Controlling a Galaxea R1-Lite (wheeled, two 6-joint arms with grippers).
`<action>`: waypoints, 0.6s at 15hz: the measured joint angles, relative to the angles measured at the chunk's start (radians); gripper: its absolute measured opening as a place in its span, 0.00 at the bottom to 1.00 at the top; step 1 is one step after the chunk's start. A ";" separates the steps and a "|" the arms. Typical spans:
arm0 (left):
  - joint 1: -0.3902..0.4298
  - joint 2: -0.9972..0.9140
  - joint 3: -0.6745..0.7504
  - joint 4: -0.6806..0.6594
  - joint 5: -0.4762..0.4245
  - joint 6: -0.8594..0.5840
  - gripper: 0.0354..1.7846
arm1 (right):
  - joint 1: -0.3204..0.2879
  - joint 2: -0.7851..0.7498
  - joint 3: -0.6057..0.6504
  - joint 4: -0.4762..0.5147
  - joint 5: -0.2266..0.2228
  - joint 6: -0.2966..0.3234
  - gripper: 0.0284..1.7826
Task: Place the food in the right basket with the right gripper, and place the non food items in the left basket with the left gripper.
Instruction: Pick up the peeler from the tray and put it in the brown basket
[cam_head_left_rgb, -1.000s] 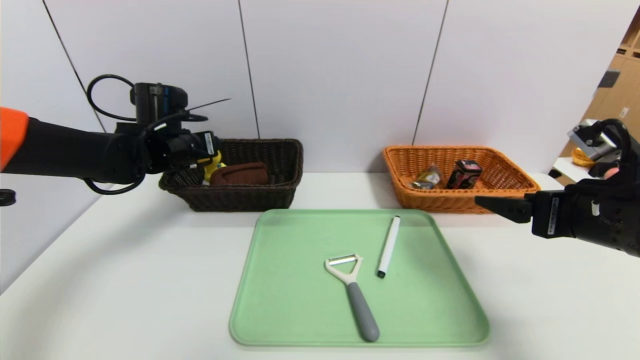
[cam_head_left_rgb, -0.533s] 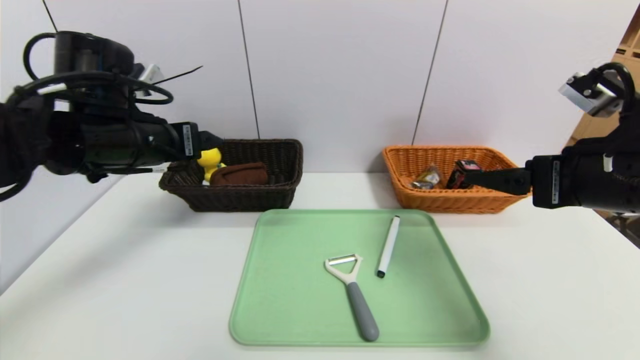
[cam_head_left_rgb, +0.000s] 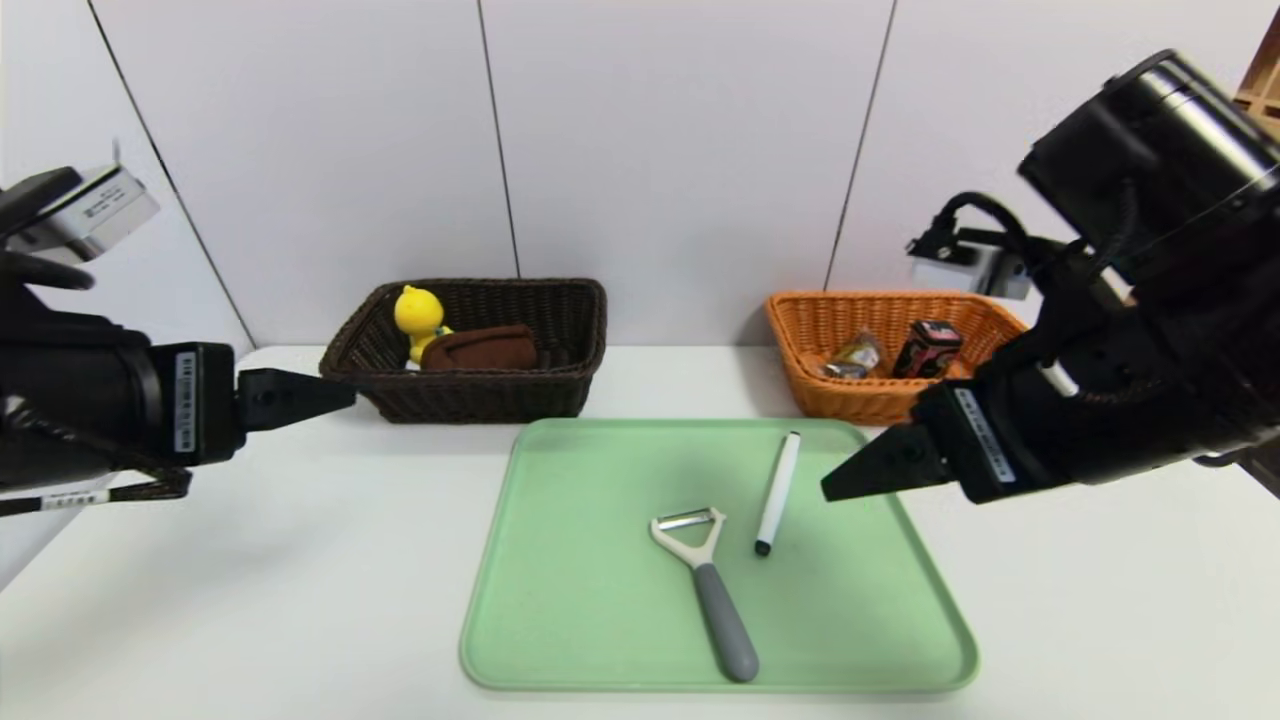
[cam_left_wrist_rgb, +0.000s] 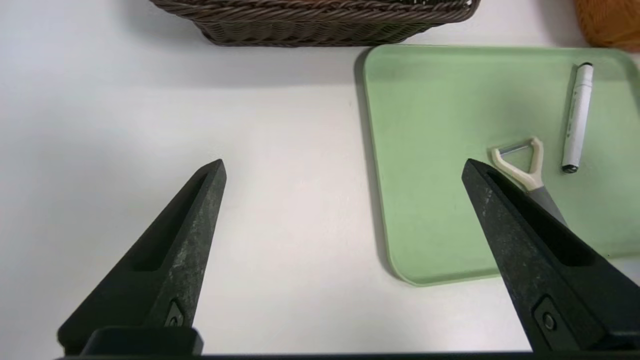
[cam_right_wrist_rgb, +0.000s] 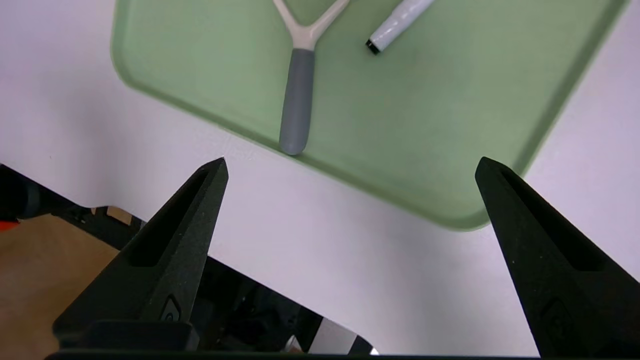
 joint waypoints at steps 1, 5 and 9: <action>-0.003 -0.034 0.015 0.006 0.001 0.001 0.93 | 0.017 0.032 -0.007 0.003 0.000 0.020 0.96; -0.002 -0.141 0.057 0.076 0.016 -0.004 0.94 | 0.047 0.123 -0.013 0.004 -0.001 0.046 0.96; 0.007 -0.214 0.123 0.113 0.039 -0.039 0.94 | 0.050 0.157 -0.012 0.005 -0.048 0.092 0.96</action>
